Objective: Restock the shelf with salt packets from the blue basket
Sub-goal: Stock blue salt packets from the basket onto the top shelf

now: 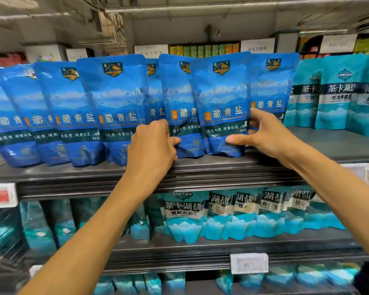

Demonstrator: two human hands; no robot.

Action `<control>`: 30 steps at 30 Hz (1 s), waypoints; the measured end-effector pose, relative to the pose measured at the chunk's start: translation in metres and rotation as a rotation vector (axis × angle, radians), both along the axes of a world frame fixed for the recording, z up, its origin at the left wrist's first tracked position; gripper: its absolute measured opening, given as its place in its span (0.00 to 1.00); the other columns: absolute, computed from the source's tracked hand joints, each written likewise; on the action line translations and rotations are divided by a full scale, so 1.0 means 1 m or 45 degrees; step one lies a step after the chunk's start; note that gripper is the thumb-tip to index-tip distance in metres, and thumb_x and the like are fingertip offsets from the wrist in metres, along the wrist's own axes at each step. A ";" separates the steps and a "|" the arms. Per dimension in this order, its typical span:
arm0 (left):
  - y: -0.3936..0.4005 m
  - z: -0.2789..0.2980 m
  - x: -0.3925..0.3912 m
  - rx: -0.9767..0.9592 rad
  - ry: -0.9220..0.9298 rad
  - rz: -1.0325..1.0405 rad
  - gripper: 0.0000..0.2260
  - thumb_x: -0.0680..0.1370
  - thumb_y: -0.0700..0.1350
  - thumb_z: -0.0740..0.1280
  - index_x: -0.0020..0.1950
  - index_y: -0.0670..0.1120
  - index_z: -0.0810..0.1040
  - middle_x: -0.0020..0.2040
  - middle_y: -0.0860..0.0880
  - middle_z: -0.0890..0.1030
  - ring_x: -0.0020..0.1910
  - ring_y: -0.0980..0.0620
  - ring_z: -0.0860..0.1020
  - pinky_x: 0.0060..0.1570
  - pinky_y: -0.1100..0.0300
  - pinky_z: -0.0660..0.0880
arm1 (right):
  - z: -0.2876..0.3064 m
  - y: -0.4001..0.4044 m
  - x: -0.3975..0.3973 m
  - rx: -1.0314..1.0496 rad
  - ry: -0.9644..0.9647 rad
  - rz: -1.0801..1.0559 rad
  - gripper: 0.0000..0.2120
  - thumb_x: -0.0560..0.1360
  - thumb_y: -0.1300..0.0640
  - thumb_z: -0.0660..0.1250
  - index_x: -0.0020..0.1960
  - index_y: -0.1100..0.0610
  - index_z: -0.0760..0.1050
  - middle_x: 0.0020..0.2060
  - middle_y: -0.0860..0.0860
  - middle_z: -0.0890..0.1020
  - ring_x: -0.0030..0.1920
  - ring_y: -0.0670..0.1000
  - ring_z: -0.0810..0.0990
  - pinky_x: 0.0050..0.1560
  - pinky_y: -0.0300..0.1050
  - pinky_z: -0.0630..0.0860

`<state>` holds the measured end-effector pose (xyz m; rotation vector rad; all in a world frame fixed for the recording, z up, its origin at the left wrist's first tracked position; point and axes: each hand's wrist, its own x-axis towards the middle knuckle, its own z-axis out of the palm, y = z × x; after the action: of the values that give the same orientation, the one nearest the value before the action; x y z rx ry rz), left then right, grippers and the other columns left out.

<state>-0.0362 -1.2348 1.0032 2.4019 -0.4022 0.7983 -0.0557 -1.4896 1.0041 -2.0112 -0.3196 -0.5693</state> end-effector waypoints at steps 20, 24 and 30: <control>0.027 0.010 -0.005 0.375 -0.276 0.251 0.18 0.77 0.52 0.74 0.37 0.42 0.73 0.35 0.39 0.76 0.44 0.30 0.80 0.35 0.49 0.65 | -0.001 0.027 -0.001 -0.511 0.146 -0.589 0.41 0.49 0.18 0.63 0.42 0.51 0.64 0.36 0.50 0.75 0.38 0.50 0.73 0.35 0.53 0.67; 0.041 -0.008 -0.012 0.296 -0.516 0.186 0.16 0.82 0.54 0.66 0.46 0.41 0.76 0.35 0.39 0.80 0.38 0.32 0.79 0.34 0.51 0.64 | -0.006 0.035 -0.021 -0.493 0.019 -0.585 0.30 0.65 0.29 0.72 0.42 0.55 0.68 0.32 0.52 0.76 0.35 0.49 0.72 0.36 0.49 0.67; 0.065 -0.055 -0.043 -0.231 -0.569 -0.210 0.16 0.82 0.49 0.64 0.36 0.44 0.77 0.27 0.51 0.77 0.25 0.48 0.76 0.28 0.51 0.72 | -0.035 0.074 -0.084 -0.244 -0.256 -0.064 0.13 0.77 0.50 0.71 0.37 0.53 0.73 0.28 0.46 0.75 0.29 0.42 0.70 0.33 0.34 0.67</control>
<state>-0.0795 -1.1701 0.9486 1.9848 -0.6617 1.2384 -0.1397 -1.4161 0.9696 -2.1545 -0.4608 -0.8012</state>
